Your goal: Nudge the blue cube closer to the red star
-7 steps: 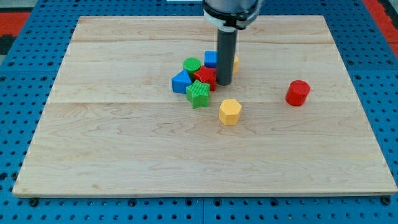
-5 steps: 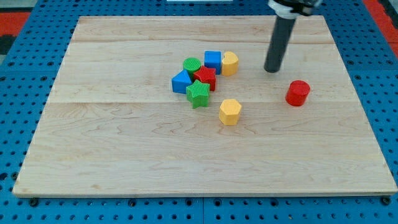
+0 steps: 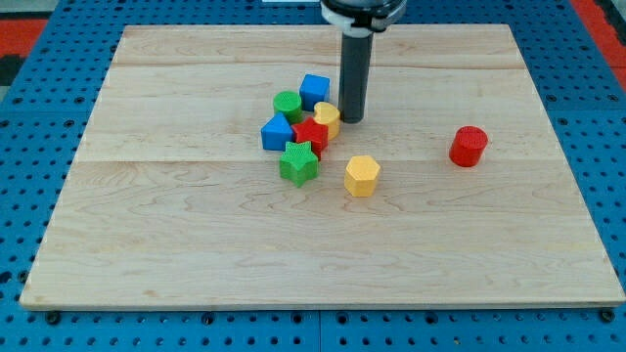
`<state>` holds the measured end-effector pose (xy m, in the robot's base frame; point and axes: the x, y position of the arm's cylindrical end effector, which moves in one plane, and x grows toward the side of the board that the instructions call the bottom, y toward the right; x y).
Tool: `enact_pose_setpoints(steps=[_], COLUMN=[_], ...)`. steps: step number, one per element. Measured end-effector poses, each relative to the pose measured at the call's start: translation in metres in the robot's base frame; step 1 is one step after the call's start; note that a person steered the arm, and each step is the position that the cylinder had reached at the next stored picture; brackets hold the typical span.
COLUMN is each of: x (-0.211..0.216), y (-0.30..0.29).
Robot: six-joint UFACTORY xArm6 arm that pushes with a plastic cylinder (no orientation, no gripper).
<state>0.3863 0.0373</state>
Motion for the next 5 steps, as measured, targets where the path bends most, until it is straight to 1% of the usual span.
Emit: enact_pose_setpoints(steps=[1, 2, 3, 4, 5], x=[0.004, -0.004, -0.029, -0.029, -0.067], y=[-0.034, -0.047, -0.068, -0.09, -0.068])
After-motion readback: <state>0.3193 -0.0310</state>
